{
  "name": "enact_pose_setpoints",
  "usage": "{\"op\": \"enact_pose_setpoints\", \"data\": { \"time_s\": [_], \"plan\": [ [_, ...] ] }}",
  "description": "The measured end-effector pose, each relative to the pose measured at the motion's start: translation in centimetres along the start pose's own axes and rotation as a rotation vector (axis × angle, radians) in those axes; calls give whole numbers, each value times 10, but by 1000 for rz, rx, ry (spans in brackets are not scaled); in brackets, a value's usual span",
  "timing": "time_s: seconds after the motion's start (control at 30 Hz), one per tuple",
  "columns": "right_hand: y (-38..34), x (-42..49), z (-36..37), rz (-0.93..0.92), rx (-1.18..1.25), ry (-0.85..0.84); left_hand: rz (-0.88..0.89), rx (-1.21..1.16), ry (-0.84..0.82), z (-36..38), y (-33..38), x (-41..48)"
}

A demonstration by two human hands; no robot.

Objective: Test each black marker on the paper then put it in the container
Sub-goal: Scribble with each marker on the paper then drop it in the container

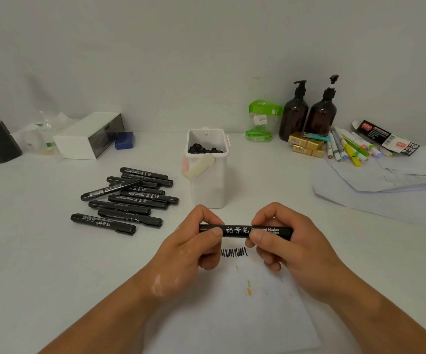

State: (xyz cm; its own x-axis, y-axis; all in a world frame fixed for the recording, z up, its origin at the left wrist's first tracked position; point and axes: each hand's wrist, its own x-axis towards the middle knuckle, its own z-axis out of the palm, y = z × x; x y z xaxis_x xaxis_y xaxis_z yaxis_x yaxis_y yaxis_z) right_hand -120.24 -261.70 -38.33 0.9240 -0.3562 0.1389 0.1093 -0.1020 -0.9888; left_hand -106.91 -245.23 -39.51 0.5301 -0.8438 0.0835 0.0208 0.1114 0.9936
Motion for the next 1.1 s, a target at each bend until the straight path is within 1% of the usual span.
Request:
{"op": "enact_pose_setpoints", "data": {
  "time_s": [0.17,0.47,0.6,0.67,0.73,0.8,0.87,0.97,1.03,1.1],
  "plan": [
    [-2,0,0,-24,21,17,12,47,13,3,5,-4],
    [-6,-1,4,-38,58,25,34,33,23,3,7,-5],
    [-8,-2,5,-49,-17,57,16,48,-1,1,5,-3],
    [-9,-2,4,-47,-57,76,40,74,-16,0,5,-3],
    [-9,-2,3,-52,-107,97,82,147,-21,-3,7,-3],
    [-8,0,1,-48,-136,128,114,203,3,-6,8,-2],
    [-7,0,1,-55,-148,142,122,163,42,-7,7,-1],
    [-6,-1,3,-64,-127,115,117,11,93,-6,5,1],
    [-4,-2,8,-47,-107,75,109,-56,83,-4,4,1],
    [-2,-3,15,-24,-70,24,99,-17,37,-2,3,0]
  ]
}}
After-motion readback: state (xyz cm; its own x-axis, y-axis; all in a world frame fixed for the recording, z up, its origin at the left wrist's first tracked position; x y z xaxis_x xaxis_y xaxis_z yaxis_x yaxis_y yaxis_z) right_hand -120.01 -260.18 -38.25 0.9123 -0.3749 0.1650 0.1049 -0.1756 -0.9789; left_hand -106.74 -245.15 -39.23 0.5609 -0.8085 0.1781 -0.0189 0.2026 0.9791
